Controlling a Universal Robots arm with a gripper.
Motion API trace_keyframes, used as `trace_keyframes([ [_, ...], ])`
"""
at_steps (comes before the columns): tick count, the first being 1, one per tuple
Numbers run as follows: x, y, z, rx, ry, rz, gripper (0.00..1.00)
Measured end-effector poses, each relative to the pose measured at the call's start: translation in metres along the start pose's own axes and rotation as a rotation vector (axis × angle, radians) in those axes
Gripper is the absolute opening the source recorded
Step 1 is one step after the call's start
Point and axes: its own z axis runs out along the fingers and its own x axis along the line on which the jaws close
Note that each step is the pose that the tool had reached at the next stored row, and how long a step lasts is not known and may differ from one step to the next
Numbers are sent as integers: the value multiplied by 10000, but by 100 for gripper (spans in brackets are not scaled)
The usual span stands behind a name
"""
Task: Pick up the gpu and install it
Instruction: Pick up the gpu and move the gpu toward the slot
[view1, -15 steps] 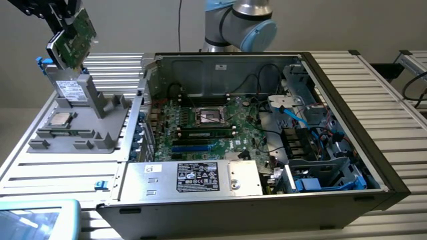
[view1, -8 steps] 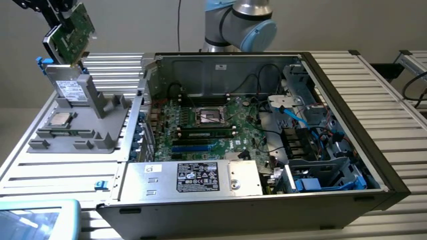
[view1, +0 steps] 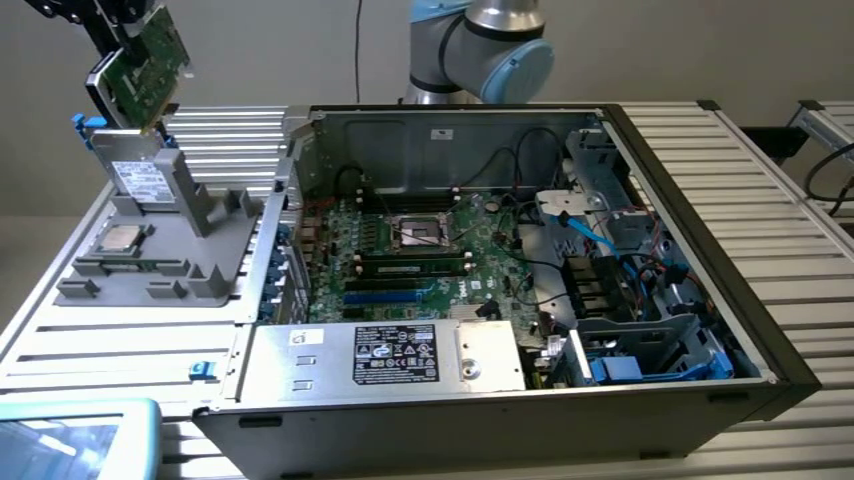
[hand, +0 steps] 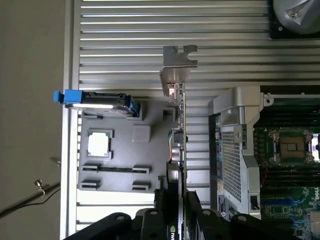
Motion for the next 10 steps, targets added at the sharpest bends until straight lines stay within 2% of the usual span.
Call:
trace_keyframes([
  [6, 0, 0, -1, -2, 6, -84, 28],
  [10, 0, 0, -6, -12, 55, -802, 28],
])
